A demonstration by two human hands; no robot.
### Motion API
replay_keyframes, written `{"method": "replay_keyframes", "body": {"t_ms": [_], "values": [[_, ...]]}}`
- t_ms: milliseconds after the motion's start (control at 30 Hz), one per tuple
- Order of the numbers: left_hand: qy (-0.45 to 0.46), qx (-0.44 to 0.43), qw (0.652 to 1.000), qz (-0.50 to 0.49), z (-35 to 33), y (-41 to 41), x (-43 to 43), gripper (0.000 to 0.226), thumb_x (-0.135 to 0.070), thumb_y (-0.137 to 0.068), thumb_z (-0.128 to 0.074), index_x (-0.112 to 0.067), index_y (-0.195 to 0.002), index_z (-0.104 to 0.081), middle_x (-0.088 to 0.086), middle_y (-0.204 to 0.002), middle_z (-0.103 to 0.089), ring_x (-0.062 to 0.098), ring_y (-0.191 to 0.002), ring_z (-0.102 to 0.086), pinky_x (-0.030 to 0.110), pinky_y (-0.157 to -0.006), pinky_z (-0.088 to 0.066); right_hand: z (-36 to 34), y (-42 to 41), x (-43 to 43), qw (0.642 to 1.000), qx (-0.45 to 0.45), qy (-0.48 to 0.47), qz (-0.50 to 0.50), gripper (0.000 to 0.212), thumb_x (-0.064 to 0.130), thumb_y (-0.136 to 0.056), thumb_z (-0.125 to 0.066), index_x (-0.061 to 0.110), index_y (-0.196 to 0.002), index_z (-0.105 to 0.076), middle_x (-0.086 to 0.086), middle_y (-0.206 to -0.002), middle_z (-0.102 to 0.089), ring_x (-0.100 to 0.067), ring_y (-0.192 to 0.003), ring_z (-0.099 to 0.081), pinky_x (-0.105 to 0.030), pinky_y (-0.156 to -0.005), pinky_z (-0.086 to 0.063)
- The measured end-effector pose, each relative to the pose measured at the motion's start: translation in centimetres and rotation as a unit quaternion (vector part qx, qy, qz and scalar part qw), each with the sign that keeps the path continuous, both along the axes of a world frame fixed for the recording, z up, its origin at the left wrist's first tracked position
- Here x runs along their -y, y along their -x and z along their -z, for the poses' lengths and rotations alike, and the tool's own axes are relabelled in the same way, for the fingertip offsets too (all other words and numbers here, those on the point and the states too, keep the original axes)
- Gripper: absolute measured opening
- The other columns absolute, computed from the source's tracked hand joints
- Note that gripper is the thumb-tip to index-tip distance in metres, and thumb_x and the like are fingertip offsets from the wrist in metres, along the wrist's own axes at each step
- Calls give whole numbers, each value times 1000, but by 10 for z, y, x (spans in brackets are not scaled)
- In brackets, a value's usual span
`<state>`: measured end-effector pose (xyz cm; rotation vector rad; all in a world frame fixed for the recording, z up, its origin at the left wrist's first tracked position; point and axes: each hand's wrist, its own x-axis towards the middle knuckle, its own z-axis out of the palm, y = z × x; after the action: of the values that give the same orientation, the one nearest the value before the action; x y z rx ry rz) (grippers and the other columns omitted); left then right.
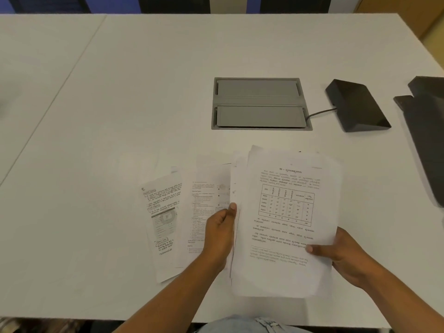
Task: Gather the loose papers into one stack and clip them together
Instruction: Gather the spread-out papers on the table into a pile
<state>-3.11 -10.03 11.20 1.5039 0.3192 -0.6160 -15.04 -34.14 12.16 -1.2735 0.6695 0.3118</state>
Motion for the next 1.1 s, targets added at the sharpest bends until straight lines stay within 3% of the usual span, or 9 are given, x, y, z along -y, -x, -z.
{"method": "replay_keyframes", "body": {"t_ms": [133, 267, 367, 500, 600, 733, 800, 967, 1100], "values": [[-3, 34, 997, 69, -4, -2, 3, 13, -26, -96, -61, -23, -107, -66, -6, -110, -74, 17, -101, -72, 35, -84, -62, 0, -6, -3, 999, 7, 11, -35, 72, -2, -64, -85, 9, -130, -58, -14, -123, -70, -33, -111, -68, -50, -90, -55], [22, 42, 998, 37, -7, -3, 3, 19, -17, -100, -55, -26, -110, -68, -8, -113, -74, 13, -103, -71, 28, -85, -60, -1, -11, -14, 999, -2, 29, -21, 47, 22, -81, -71, 25, -126, -60, 1, -118, -74, -23, -105, -71, -46, -88, -57], [30, 38, 998, 30, -3, -5, -3, 21, -17, -102, -51, -24, -110, -69, -4, -114, -74, 14, -106, -70, 30, -91, -58, 3, -11, -20, 999, -21, 46, 6, 36, 27, -90, -63, 23, -126, -62, 0, -117, -74, -23, -102, -72, -48, -89, -56], [-41, 68, 996, 33, 13, -9, -22, 27, -20, -94, -66, -24, -120, -60, -5, -108, -72, 15, -99, -70, 21, -82, -58, 13, -5, -24, 996, -16, 71, 52, 74, 46, -56, -88, 14, -119, -66, -8, -112, -75, -29, -97, -74, -49, -89, -56], [-198, 100, 975, -29, 37, -6, -50, 48, -17, -83, -78, -22, -124, -55, -6, -106, -66, 10, -95, -67, 9, -71, -50, 20, -2, -25, 995, -25, 63, 77, 44, 22, -75, -77, 10, -117, -66, -11, -109, -76, -30, -91, -75, -49, -87, -56], [-392, 41, 919, -26, 73, -3, -88, 79, -32, -73, -85, -14, -139, -45, 9, -134, -54, 29, -124, -55, 43, -99, -51, 23, 7, -26, 992, -38, 59, 109, 42, 16, -73, -68, 9, -114, -68, -12, -106, -77, -35, -92, -74, -52, -88, -55], [-448, 24, 894, -2, 78, 0, -97, 91, -37, -71, -85, -12, -144, -38, 12, -138, -49, 31, -128, -50, 47, -103, -47, 20, 9, -29, 990, -39, 59, 118, 31, 12, -79, -66, 10, -110, -69, -10, -102, -78, -32, -88, -75, -46, -78, -60], [-442, 14, 897, 12, 87, -2, -96, 90, -31, -64, -91, -10, -137, -42, 12, -131, -47, 31, -121, -52, 42, -97, -49, 22, 18, -26, 987, -43, 65, 139, 21, 6, -86, -64, 14, -104, -69, -5, -95, -79, -27, -80, -77, -36, -68, -62], [-376, -30, 926, -3, 88, -11, -97, 64, -23, -65, -91, -12, -114, -50, 1, -105, -58, 24, -94, -60, 35, -77, -53, 21, 20, -26, 986, -49, 67, 142, 52, 26, -55, -78, 14, -104, -69, -4, -96, -79, -25, -81, -77, -33, -64, -62]]}}
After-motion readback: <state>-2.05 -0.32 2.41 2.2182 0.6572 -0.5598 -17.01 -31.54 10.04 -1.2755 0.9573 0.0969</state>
